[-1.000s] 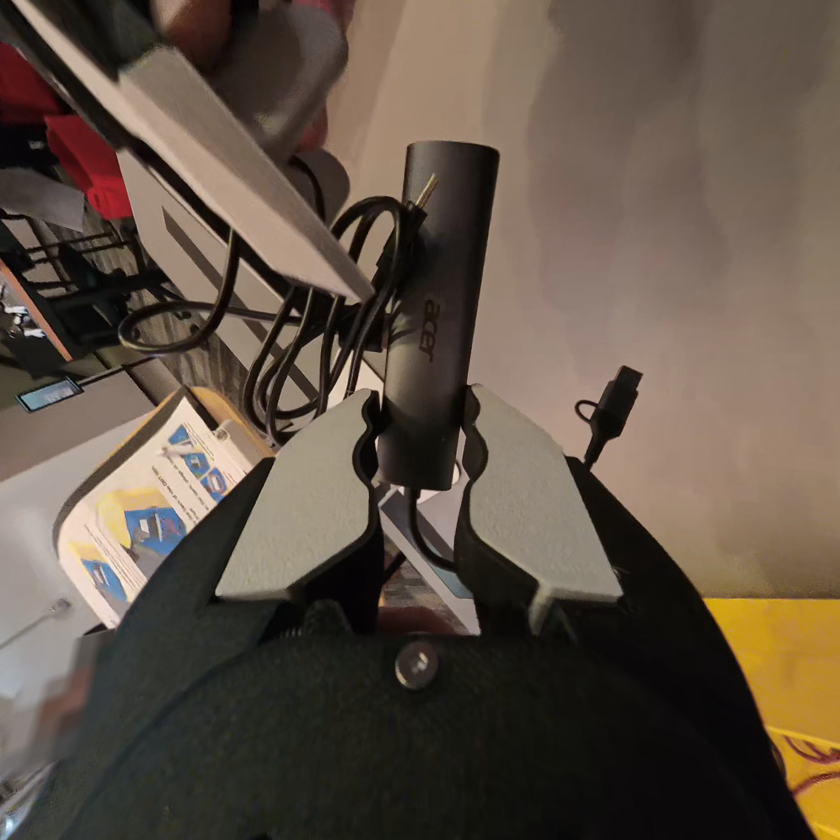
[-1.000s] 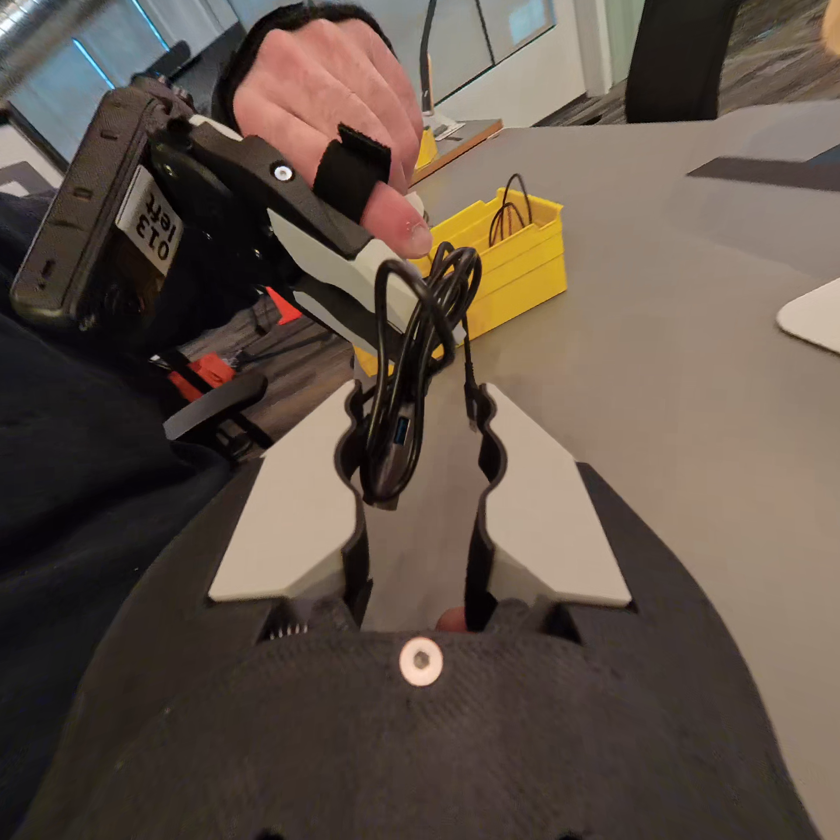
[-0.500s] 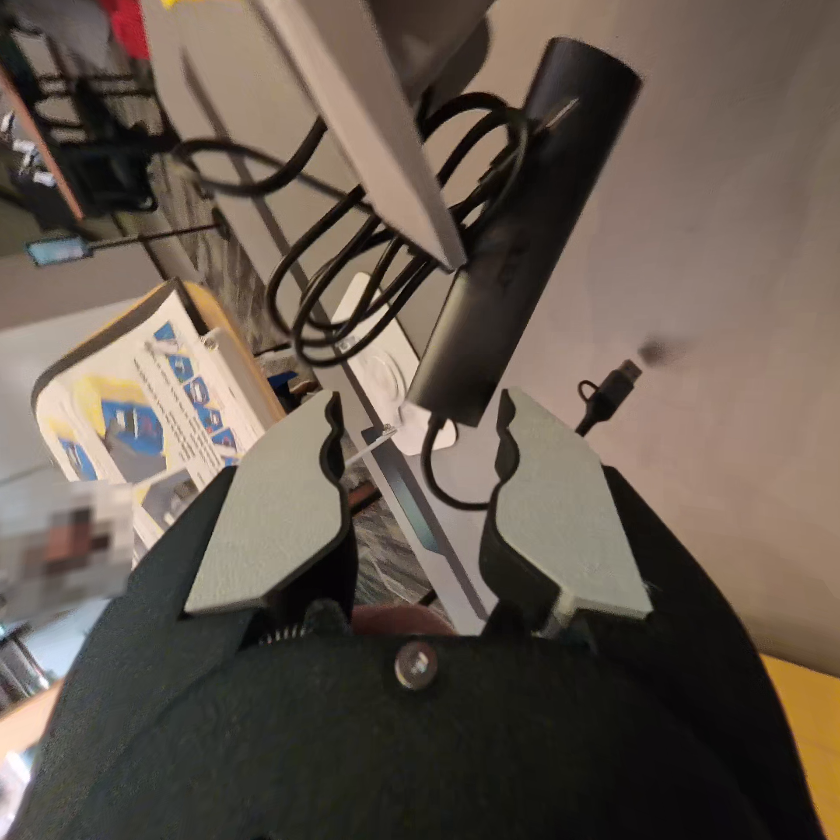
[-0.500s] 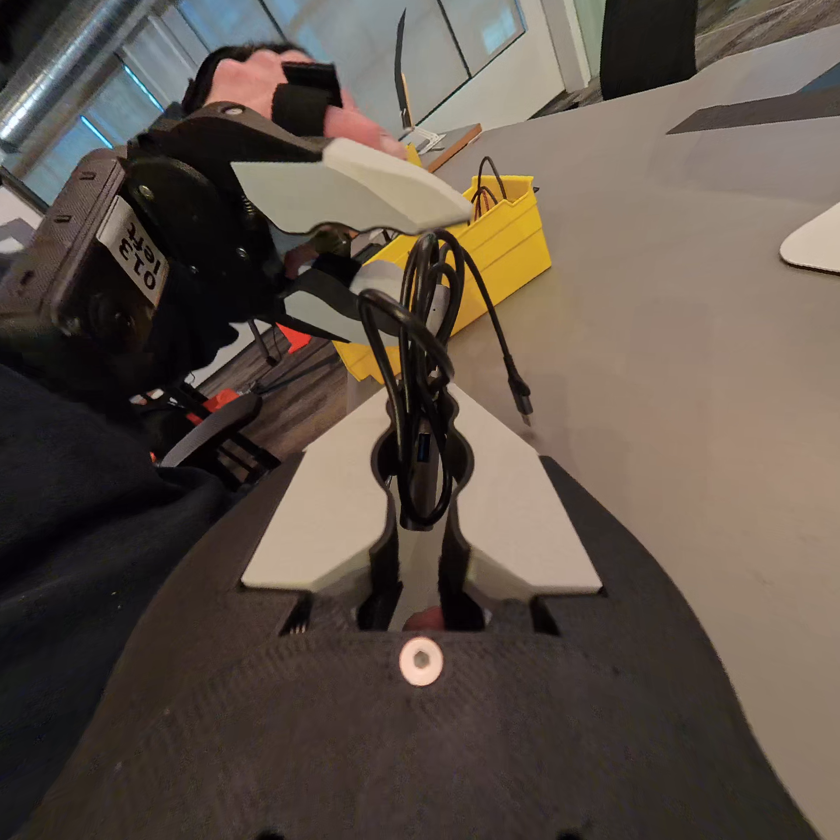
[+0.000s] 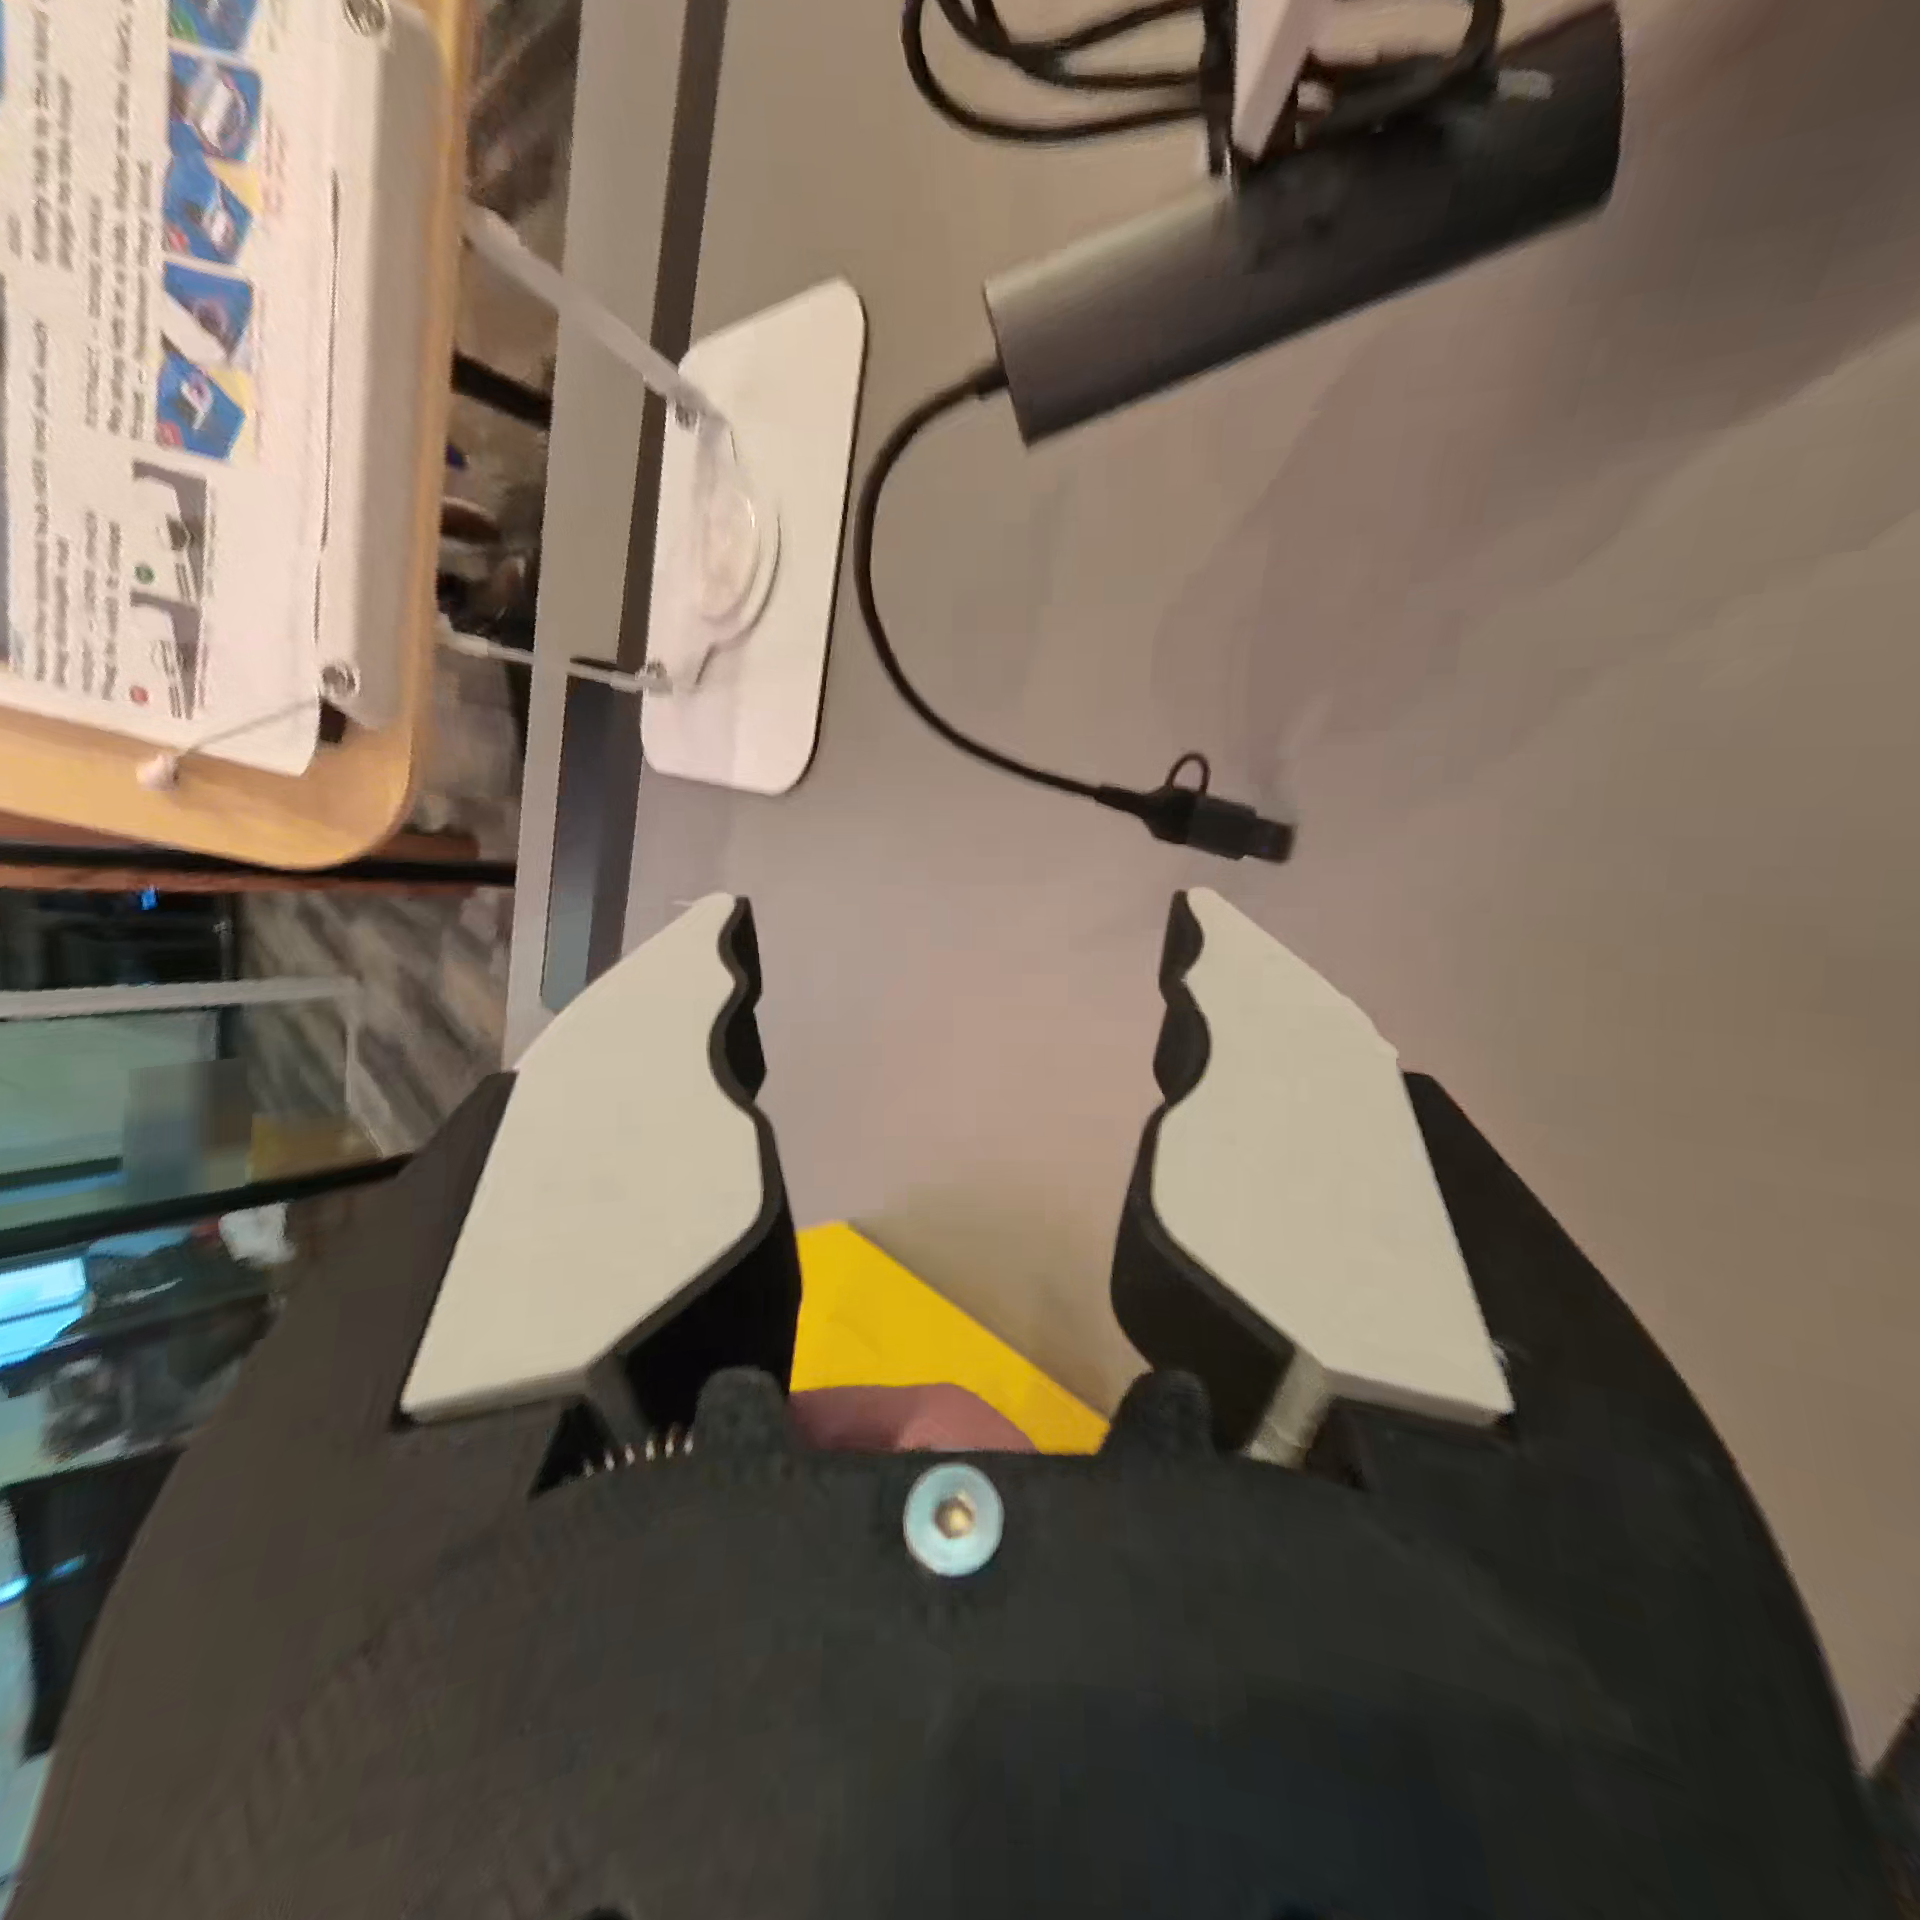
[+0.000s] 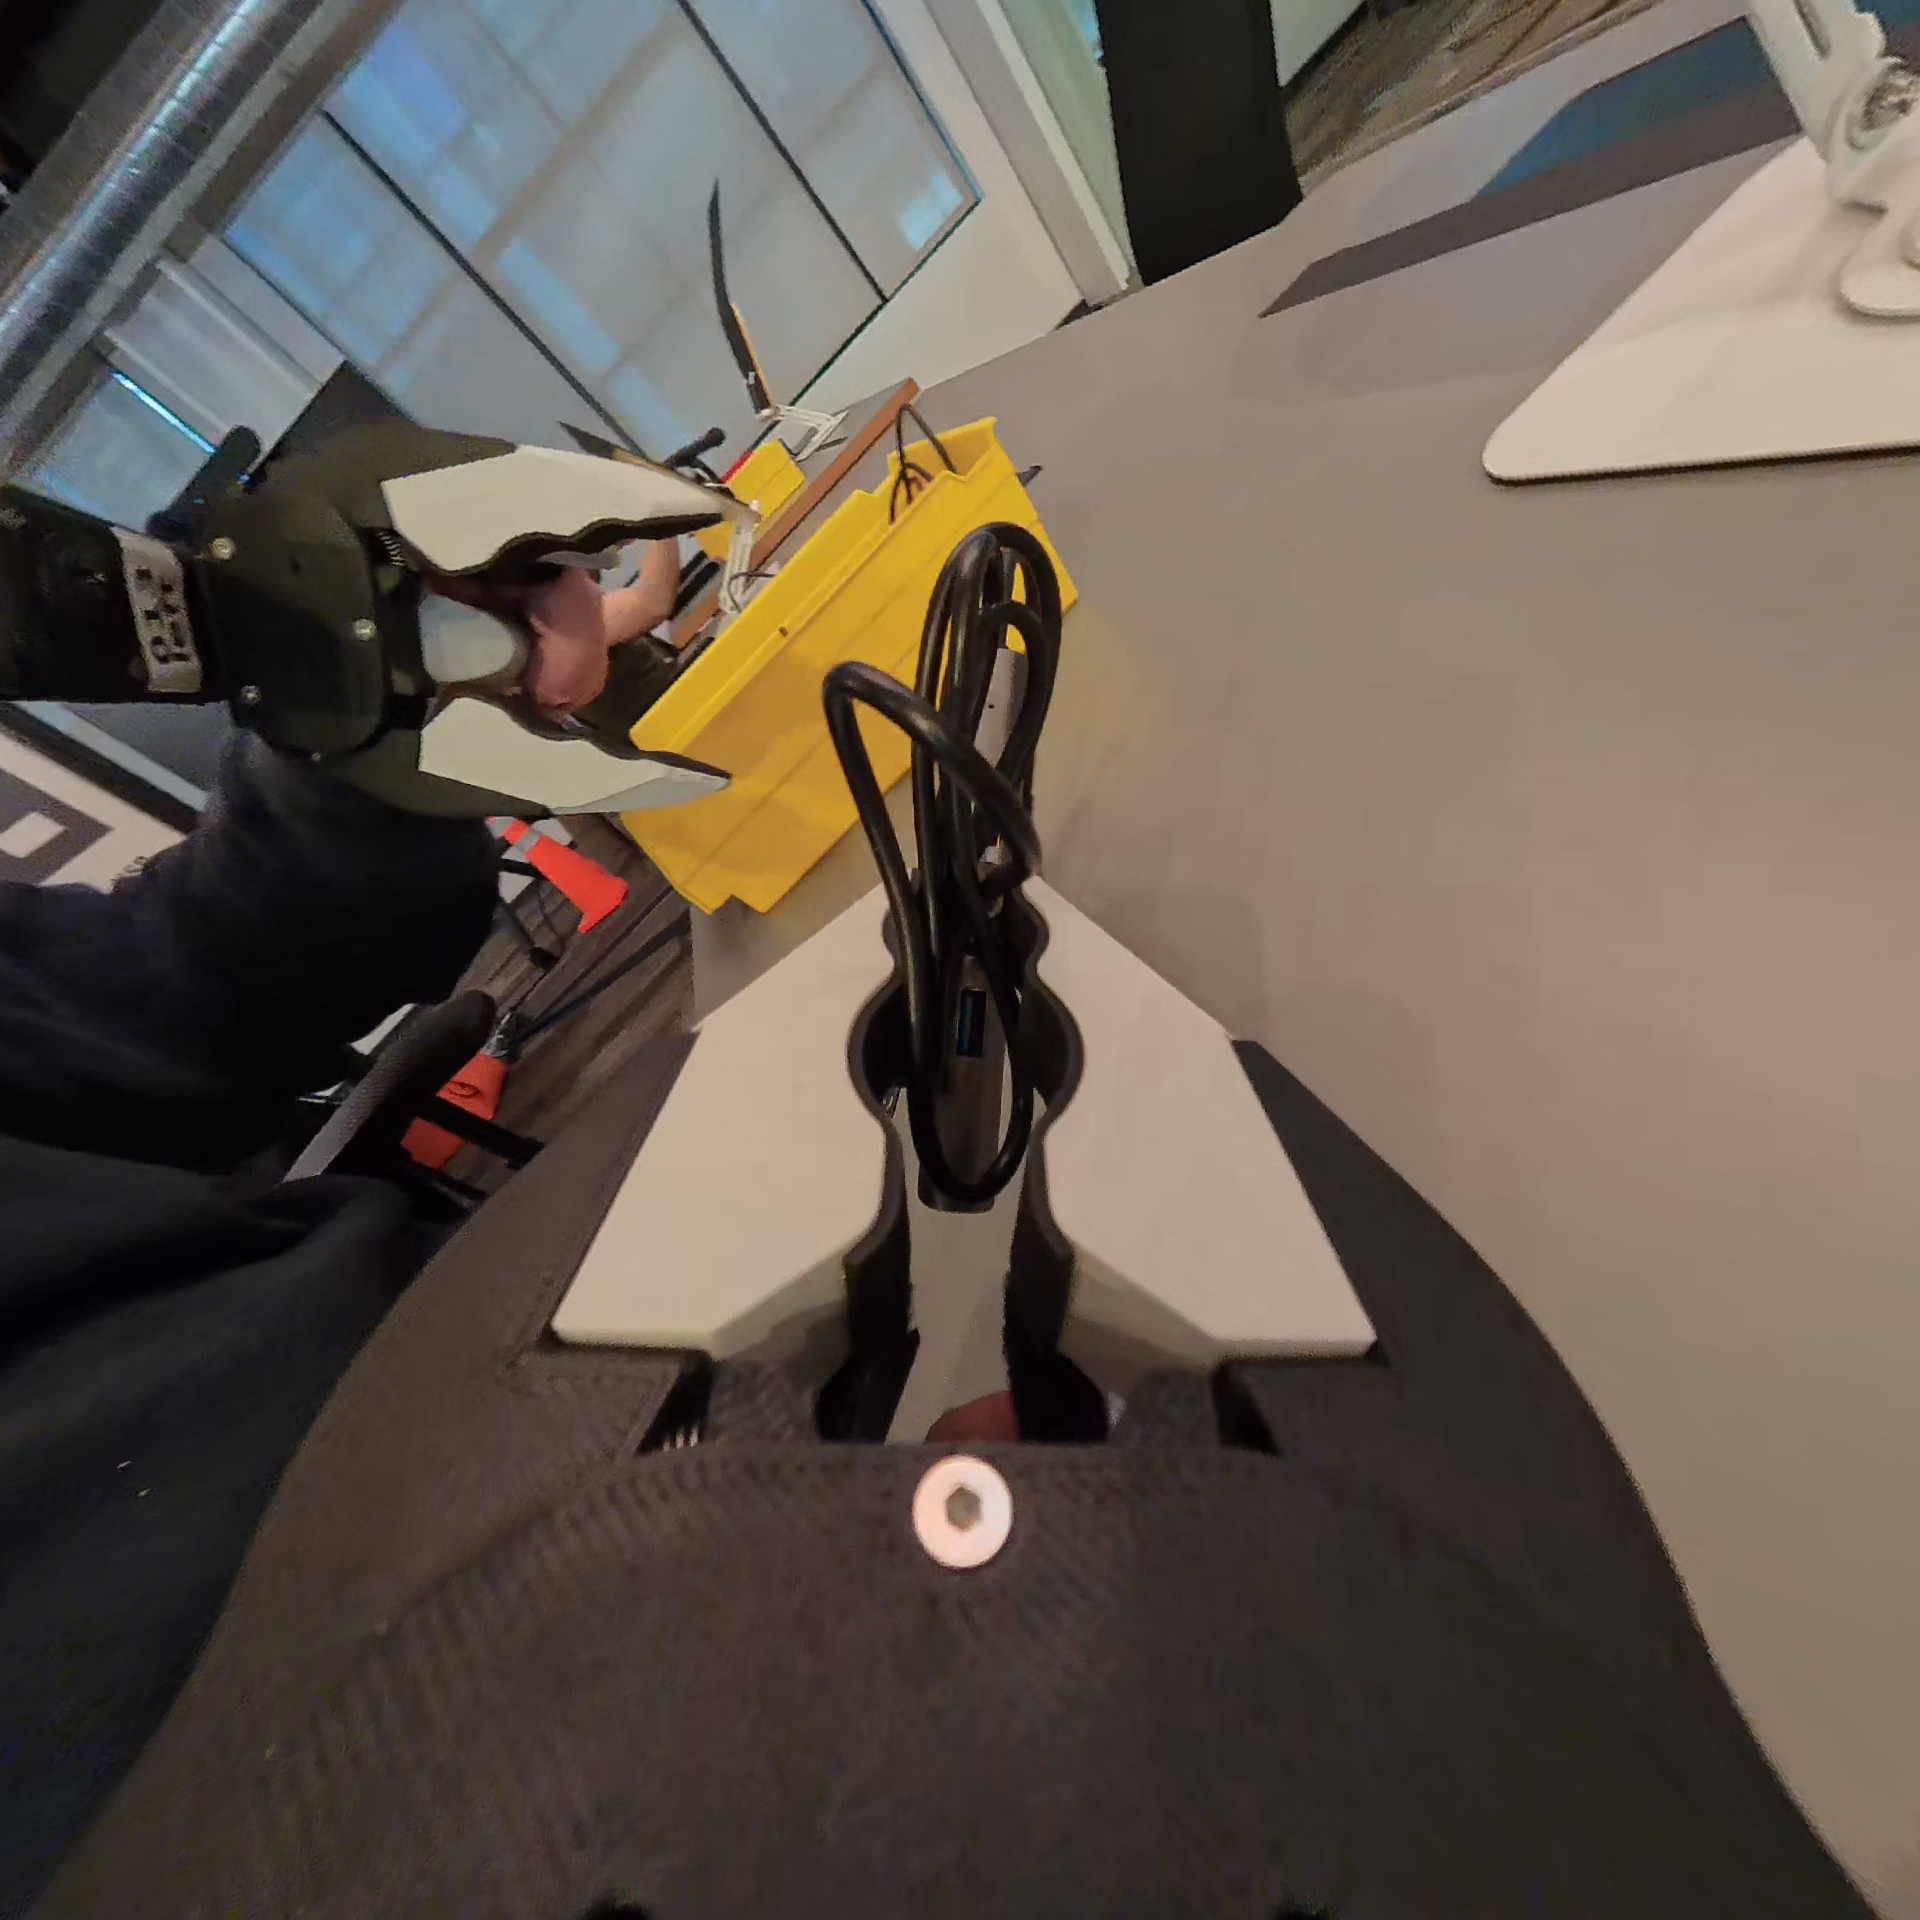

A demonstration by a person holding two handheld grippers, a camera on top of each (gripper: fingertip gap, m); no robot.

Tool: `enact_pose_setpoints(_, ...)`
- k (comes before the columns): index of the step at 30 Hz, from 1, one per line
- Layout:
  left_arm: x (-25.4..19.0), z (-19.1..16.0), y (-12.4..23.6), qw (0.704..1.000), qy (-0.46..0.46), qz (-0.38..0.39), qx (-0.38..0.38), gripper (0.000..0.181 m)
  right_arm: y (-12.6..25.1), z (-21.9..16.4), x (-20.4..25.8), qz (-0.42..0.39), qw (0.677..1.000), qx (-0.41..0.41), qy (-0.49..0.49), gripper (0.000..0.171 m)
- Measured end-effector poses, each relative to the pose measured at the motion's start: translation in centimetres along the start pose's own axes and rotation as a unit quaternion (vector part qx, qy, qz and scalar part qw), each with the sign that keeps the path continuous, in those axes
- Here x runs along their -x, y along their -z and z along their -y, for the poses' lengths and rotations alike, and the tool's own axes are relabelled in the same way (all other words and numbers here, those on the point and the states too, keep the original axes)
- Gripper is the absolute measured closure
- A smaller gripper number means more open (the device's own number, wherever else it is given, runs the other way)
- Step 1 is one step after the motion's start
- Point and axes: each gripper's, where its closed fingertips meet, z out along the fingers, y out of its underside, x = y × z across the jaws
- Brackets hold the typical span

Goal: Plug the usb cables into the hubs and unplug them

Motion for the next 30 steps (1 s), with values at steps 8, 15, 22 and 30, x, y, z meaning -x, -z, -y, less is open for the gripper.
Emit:
enact_pose_setpoints(8, 4.9, -11.4, 7.7, 0.987, 0.114, 0.044, 0.106, 0.137, 0.5, -2.6, -1.7, -0.038, 0.999, 0.031, 0.013, 0.160)
enact_pose_setpoints(15, -0.1, -23.4, 10.0, 0.934, 0.276, -0.074, 0.213, 0.150, 0.0, -3.9, -2.2, -0.033, 0.999, 0.042, 0.003, 0.160)
enact_pose_setpoints(22, -5.9, -28.7, 5.0, 0.870, 0.355, -0.167, 0.298, 0.150, 0.1, -4.1, -2.2, -0.037, 0.998, 0.046, 0.004, 0.160)
enact_pose_setpoints(30, -7.4, -30.2, 3.7, 0.834, 0.391, -0.194, 0.337, 0.180, 0.3, -4.1, -2.3, -0.035, 0.998, 0.043, -0.001, 0.160)
